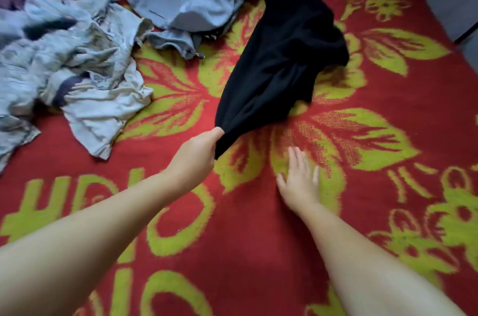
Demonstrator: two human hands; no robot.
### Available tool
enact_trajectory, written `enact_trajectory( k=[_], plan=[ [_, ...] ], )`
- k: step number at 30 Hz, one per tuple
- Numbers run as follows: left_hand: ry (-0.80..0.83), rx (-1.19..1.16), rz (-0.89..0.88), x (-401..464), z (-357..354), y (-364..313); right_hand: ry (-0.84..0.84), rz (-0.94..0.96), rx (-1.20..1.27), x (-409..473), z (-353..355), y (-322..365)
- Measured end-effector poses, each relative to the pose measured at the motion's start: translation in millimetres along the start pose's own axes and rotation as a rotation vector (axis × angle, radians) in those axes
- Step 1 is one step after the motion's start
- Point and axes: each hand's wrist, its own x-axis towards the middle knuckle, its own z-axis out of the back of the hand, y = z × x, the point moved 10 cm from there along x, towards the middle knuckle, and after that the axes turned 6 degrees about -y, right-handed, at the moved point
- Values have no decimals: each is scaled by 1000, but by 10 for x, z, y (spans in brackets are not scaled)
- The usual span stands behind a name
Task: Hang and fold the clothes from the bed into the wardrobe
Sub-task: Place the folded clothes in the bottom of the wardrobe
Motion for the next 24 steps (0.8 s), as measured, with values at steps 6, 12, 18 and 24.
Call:
enact_trajectory(
  k=[6,12,18,24],
  plan=[
    [-76,-125,-119,-698,1082,-770,-37,95,95,-570,1005,745],
    [-326,-180,-243,-1112,2713,-1461,16,318,279,-1158,2164,1688],
    [-533,-286,-23,-1321,3872,-1600,160,514,532,-1784,3373,2318],
    [-463,-358,149,-1296,4353,-1793,293,662,556,-2449,3856,3130]
  ],
)
